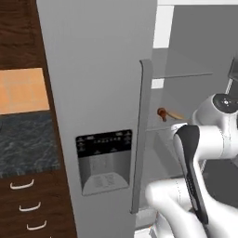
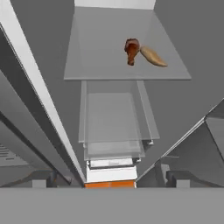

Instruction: Place one sweet potato and one chicken drumstick in each tupperware on the nearby counter, to pack two identical lunches.

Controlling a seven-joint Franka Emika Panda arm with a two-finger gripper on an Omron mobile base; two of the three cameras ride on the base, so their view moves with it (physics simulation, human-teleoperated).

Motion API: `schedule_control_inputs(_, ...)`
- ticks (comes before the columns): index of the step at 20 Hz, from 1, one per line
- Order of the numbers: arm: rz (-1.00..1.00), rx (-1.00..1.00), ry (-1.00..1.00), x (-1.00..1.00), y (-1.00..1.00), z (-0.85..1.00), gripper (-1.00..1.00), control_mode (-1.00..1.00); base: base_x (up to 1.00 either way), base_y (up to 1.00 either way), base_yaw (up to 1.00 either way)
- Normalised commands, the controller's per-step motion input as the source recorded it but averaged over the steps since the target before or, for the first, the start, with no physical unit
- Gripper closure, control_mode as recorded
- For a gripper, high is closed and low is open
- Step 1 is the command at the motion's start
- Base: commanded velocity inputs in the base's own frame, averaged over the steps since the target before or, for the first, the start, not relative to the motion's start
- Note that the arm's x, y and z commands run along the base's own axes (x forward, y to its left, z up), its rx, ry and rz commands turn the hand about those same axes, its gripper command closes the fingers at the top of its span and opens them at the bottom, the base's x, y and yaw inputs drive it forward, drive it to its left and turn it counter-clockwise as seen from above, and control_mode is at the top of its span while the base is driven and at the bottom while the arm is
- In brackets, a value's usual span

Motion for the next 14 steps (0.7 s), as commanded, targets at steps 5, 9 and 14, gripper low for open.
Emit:
schedule_control_inputs(5,0.00,0.00,0.00,0.15,-0.02,0.00,-1.00,-1.00,0.35,-0.35,0.00)
schedule_control_inputs(9,0.00,0.01,0.02,0.92,-0.05,0.03,-1.00,-1.00,0.00,0.00,0.00)
schedule_control_inputs(14,0.00,0.00,0.05,0.87,0.00,0.00,-1.00,-1.00,0.00,0.00,0.00)
